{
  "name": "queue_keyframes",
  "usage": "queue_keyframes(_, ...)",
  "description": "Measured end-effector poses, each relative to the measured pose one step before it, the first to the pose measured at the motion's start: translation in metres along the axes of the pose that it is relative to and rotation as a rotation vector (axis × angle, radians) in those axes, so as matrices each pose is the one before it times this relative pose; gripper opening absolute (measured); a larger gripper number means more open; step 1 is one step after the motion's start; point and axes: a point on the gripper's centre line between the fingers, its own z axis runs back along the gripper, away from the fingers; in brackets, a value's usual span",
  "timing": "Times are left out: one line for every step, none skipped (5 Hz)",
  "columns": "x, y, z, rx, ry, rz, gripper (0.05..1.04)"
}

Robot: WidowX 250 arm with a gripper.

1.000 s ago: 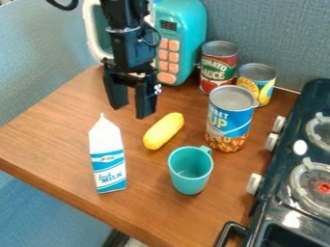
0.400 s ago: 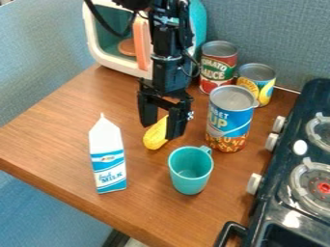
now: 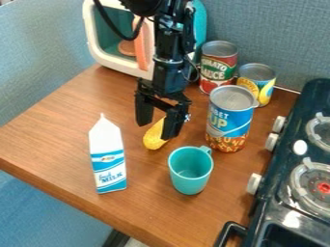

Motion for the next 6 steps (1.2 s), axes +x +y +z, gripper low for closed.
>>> queue_keyframes(-0.00086, 0.00248, -0.00064, 0.0137, 0.0141, 0.0024, 1.001)
queue_keyframes(0.00346, 0.00053, -0.00758, -0.0005, 0.0015, -0.0053, 1.001)
queue_keyframes(0.0064, -0.00599, -0.02183, -0.0513, 0.0351, -0.0057, 0.993)
queue_keyframes(0.00577, 0.00119, -0.00063, 0.007, -0.0377, 0.0388, 0.93)
queue_keyframes(-0.00108, -0.00036, -0.00067, -0.0029, -0.01, 0.0198, 0.705)
queue_keyframes(-0.00955, -0.00121, 0.00049, -0.0023, 0.0105, 0.0002, 0.696)
